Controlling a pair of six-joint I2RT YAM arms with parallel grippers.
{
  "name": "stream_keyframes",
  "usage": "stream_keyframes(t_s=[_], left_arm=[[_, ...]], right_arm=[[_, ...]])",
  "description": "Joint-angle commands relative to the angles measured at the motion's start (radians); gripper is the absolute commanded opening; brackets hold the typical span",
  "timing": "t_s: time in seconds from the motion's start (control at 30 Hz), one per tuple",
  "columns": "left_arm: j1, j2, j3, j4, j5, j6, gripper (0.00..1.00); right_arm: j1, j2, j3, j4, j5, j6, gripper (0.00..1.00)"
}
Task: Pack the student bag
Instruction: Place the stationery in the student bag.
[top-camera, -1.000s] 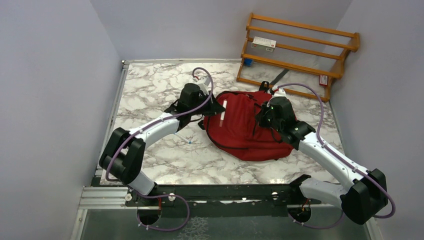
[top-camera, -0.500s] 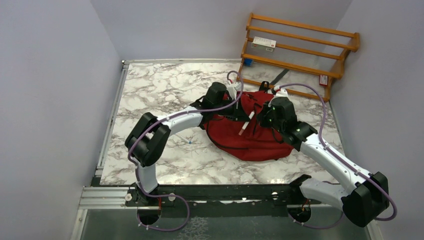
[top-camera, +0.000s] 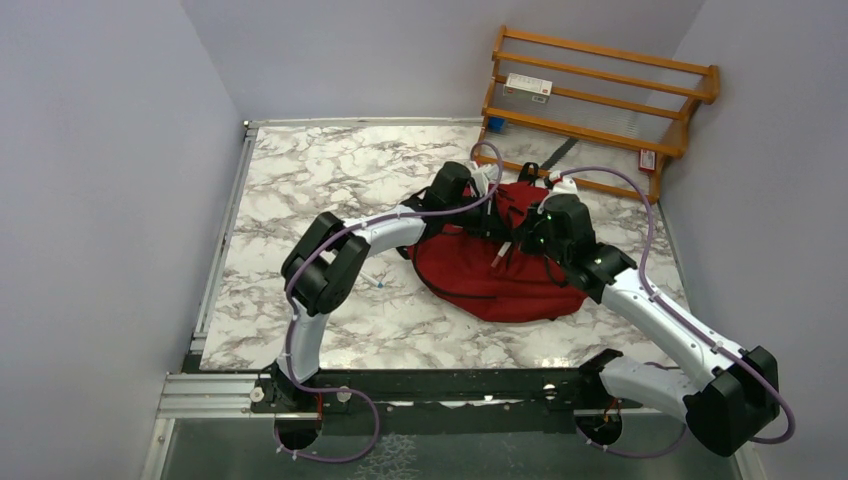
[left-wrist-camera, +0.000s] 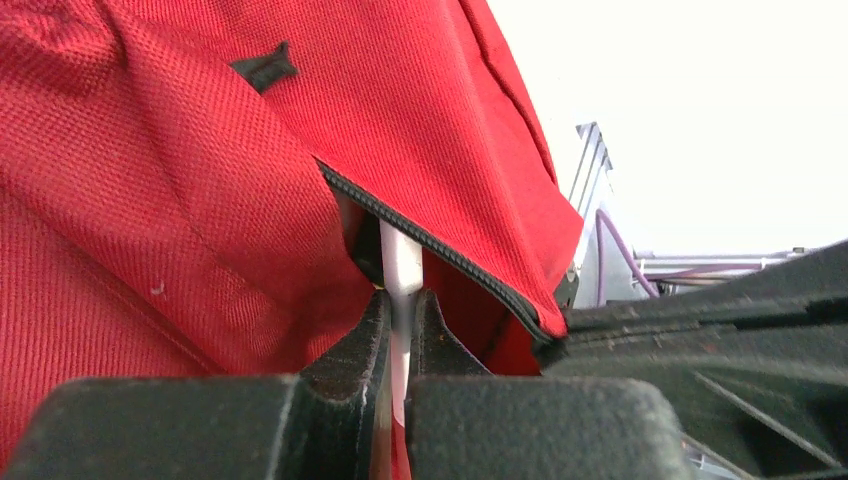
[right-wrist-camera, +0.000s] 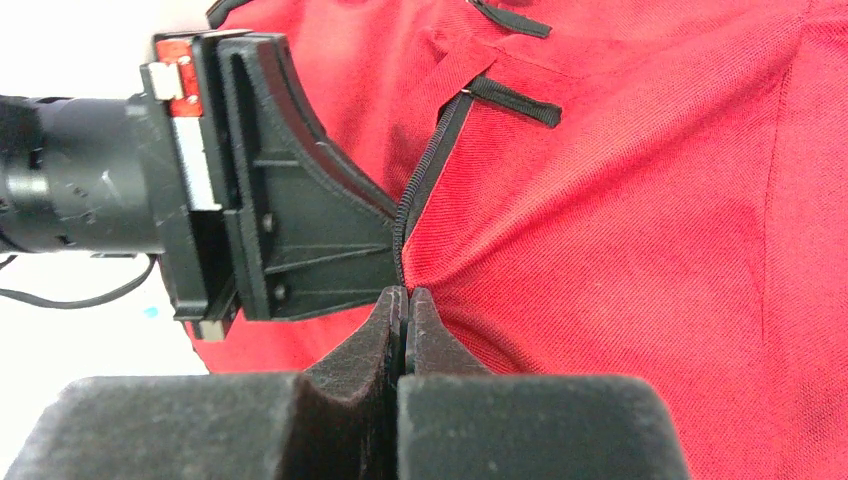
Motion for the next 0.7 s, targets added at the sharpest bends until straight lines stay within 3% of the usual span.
stream_keyframes(t_s=[0.0,0.43,0.67], left_arm=[[-0.003,0.047,0.057,0.062,-0.010,-0.077,0.00],[-0.032,0.092,0.152,0.108,-0.123,-0.202,0.01],[-0.053,0.082,0.127,0.108,-0.124,-0.189,0.33]], right_arm=[[0.008,-0.024,0.004,0.024,-0.035,0.015,0.00],[0.008,-0.022,-0.020,0.056,-0.086,0.054,0.00],[0.010,-0.025,-0.031,0.056,-0.077,0.056,0.00]])
